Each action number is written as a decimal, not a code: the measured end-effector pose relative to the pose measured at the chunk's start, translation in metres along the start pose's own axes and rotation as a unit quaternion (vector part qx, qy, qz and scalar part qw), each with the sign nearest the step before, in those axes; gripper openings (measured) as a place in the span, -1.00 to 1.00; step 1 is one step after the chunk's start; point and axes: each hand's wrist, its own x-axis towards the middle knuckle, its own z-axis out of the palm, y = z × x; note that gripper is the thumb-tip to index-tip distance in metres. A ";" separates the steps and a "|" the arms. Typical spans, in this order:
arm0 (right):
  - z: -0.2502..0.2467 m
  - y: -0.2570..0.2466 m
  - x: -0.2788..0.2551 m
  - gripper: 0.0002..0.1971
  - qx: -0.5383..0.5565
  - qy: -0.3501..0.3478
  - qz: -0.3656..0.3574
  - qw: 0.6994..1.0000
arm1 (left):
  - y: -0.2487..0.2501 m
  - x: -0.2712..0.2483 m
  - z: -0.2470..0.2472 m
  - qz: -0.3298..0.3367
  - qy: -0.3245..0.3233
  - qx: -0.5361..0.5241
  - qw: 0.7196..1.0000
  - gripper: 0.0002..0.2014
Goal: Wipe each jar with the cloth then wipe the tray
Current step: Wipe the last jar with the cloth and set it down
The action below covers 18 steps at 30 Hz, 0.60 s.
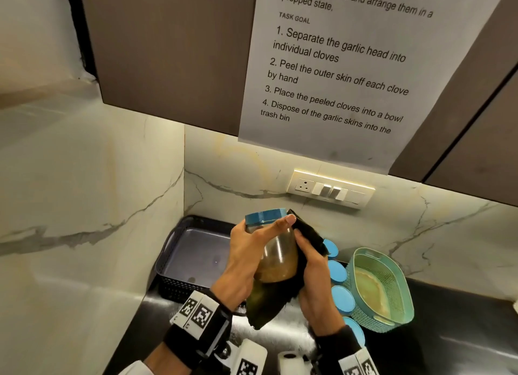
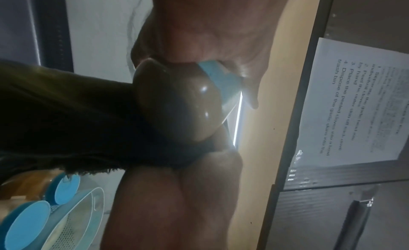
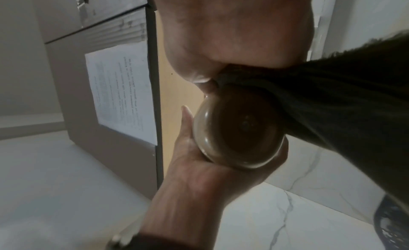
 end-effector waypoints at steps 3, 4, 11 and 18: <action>0.002 0.002 -0.012 -0.79 -0.010 -0.003 -0.028 1.000 | -0.005 0.004 -0.002 -0.008 0.024 -0.003 1.000 -0.29; 0.003 0.004 -0.019 -0.85 -0.020 -0.005 -0.046 0.999 | -0.005 0.005 -0.003 -0.010 0.025 -0.005 1.000 -0.30; 0.008 -0.008 -0.024 -0.82 -0.033 -0.009 -0.085 0.996 | -0.003 -0.005 0.004 0.042 0.011 -0.002 0.999 -0.30; 0.016 -0.004 -0.054 -0.52 -0.020 -0.029 -0.160 0.987 | 0.008 0.001 0.004 0.051 0.023 -0.026 0.998 -0.31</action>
